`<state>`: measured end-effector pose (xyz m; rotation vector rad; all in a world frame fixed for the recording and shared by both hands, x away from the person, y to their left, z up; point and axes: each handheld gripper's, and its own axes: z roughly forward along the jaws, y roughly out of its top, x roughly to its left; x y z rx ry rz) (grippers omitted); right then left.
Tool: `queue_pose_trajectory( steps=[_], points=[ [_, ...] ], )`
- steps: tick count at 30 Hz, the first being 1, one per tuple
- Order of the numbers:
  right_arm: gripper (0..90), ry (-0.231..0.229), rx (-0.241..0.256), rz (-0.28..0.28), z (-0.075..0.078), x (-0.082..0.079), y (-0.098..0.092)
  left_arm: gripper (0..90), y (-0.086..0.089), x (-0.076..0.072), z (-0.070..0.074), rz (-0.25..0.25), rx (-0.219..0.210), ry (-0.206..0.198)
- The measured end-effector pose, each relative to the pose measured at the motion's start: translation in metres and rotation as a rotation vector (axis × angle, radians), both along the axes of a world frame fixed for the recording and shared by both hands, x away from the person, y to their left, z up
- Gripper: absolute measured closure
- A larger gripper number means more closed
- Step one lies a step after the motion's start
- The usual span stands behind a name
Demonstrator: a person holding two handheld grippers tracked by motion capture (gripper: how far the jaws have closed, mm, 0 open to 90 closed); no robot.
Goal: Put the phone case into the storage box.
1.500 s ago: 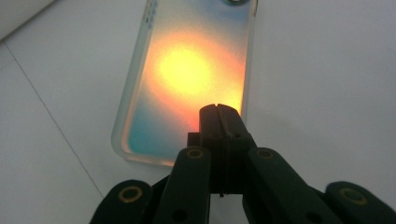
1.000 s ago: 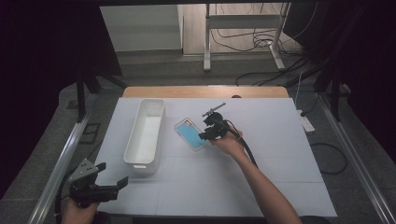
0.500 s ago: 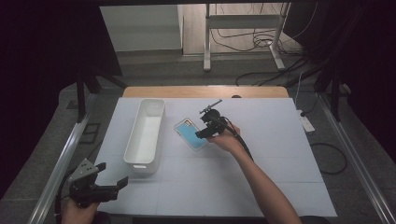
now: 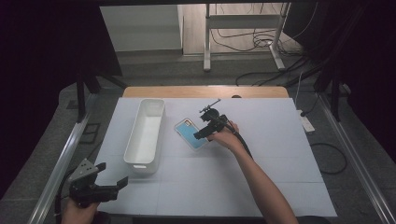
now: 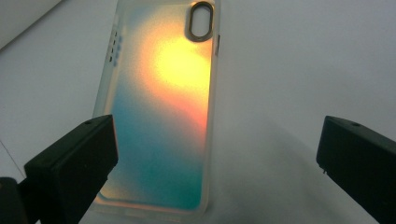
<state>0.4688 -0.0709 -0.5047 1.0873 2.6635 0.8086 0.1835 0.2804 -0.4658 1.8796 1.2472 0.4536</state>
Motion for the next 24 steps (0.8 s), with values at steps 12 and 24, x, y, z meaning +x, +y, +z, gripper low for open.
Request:
queue_pose_trajectory(
  steps=[12, 24],
  points=[
    [0.0, 0.028, -0.047, -0.001, -0.015, 0.003, 0.003, 1.4, 0.0, 0.0, 0.0, -0.001, 0.0, -0.001],
    [0.0, -0.004, -0.098, -0.018, -0.019, -0.001, 0.008, 1.4, 0.0, 0.0, 0.0, -0.002, 0.002, 0.0]
  ],
)
